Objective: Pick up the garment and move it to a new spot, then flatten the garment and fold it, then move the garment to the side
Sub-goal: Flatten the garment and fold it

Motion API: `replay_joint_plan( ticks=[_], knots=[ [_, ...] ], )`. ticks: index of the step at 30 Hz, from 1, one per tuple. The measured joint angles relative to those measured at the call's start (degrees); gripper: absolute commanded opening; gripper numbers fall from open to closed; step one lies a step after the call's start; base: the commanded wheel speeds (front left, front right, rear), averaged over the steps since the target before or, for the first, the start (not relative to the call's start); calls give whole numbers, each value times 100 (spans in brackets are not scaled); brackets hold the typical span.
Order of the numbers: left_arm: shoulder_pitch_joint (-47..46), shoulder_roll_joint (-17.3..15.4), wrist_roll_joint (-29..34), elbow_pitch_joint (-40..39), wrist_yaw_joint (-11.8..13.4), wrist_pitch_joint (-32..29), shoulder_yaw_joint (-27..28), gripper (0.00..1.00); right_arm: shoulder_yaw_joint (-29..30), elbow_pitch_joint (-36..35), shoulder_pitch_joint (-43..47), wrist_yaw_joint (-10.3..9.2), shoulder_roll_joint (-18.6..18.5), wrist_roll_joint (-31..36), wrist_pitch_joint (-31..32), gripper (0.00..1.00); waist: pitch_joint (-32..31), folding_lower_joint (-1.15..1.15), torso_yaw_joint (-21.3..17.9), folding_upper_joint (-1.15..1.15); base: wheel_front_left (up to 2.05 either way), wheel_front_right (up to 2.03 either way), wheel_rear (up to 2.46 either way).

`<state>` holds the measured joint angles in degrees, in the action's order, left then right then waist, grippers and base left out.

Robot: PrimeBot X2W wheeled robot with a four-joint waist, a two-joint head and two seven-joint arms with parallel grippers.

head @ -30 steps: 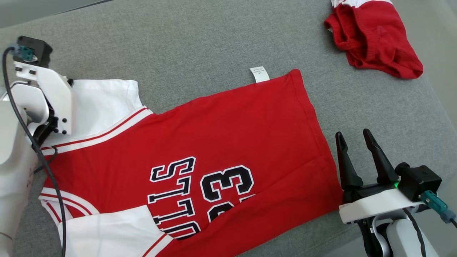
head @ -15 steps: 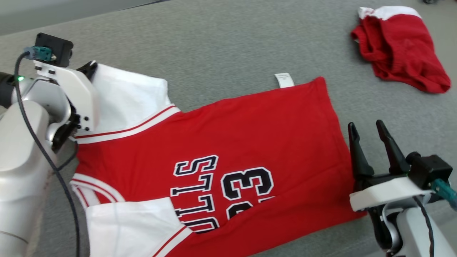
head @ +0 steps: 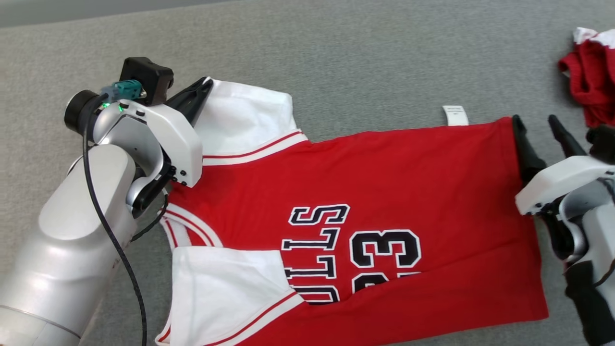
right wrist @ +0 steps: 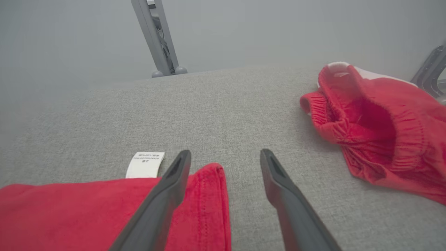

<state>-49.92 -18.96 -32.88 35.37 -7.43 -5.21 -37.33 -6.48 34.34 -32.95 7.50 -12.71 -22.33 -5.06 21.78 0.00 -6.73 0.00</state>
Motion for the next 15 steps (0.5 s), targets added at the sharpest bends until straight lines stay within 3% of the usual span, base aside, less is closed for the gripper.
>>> replay_joint_plan(
  ticks=[7, 15],
  knots=[
    [-52, 31, -102, -16, 0, 99, -207, 0, -350, 734, -437, -1, -299, -579, 168, 100, 112, 0, 183, 0, 0, 0, 0],
    [-200, -7, -204, -5, 0, 121, -321, 0, -904, 1067, -720, -1, -517, -1310, 305, 100, 207, 0, 216, 0, 0, 0, 0]
  ],
)
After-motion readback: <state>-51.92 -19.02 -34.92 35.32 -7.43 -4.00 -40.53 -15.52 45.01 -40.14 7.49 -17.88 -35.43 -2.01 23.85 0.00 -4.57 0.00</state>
